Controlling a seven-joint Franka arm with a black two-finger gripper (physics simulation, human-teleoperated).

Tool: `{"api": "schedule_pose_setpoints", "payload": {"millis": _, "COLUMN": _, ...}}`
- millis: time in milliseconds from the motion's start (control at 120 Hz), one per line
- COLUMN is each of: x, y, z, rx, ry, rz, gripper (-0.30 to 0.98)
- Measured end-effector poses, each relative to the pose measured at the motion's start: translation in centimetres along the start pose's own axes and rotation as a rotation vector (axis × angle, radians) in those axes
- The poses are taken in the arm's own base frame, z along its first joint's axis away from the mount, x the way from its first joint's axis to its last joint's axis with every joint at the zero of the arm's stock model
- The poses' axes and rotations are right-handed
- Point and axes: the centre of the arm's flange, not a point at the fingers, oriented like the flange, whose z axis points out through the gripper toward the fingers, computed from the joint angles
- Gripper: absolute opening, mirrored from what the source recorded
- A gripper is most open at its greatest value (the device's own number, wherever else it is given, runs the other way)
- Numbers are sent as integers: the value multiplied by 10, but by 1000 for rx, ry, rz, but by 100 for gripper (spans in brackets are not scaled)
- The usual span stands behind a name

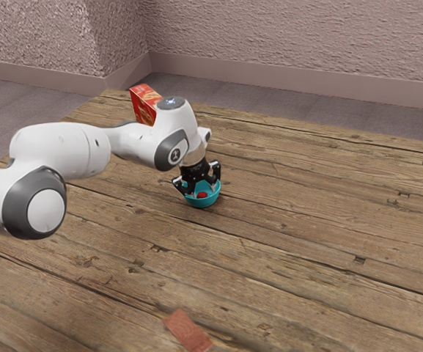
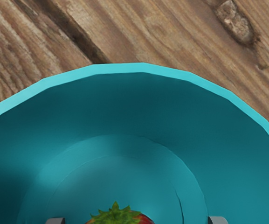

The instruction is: Take strawberry from the bowl

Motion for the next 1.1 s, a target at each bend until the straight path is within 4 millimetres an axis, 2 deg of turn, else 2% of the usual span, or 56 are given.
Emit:
{"api": "schedule_pose_setpoints", "payload": {"millis": 83, "x": 0, "y": -1, "z": 1, "rx": -1, "ry": 0, "rz": 5, "gripper": 40}}
{"api": "schedule_pose_setpoints", "payload": {"millis": 225, "x": 0, "y": -3, "z": -5, "rx": 4, "ry": 6, "rz": 13, "gripper": 18}}
{"api": "schedule_pose_setpoints", "payload": {"millis": 308, "x": -1, "y": -3, "z": -4, "rx": 8, "ry": 7, "rz": 18, "gripper": 11}}
{"api": "schedule_pose_setpoints", "payload": {"millis": 642, "x": -5, "y": -4, "z": -3, "rx": 22, "ry": 8, "rz": 24, "gripper": 4}}
{"api": "schedule_pose_setpoints", "payload": {"millis": 733, "x": -6, "y": -10, "z": -22, "rx": 28, "ry": 14, "rz": 22, "gripper": 2}}
{"api": "schedule_pose_setpoints", "payload": {"millis": 808, "x": -4, "y": -10, "z": -55, "rx": 14, "ry": 38, "rz": 21, "gripper": 0}}
{"api": "schedule_pose_setpoints", "payload": {"millis": 875, "x": -6, "y": -7, "z": -92, "rx": -6, "ry": 65, "rz": 25, "gripper": -1}}
{"api": "schedule_pose_setpoints", "payload": {"millis": 925, "x": -20, "y": 4, "z": -109, "rx": -21, "ry": 72, "rz": 44, "gripper": -2}}
{"api": "schedule_pose_setpoints", "payload": {"millis": 992, "x": -63, "y": 36, "z": -118, "rx": -48, "ry": 57, "rz": 103, "gripper": -2}}
{"api": "schedule_pose_setpoints", "payload": {"millis": 1042, "x": -96, "y": 57, "z": -116, "rx": -72, "ry": 27, "rz": 142, "gripper": -3}}
{"api": "schedule_pose_setpoints", "payload": {"millis": 1100, "x": -123, "y": 72, "z": -108, "rx": -92, "ry": 0, "rz": 169, "gripper": -3}}
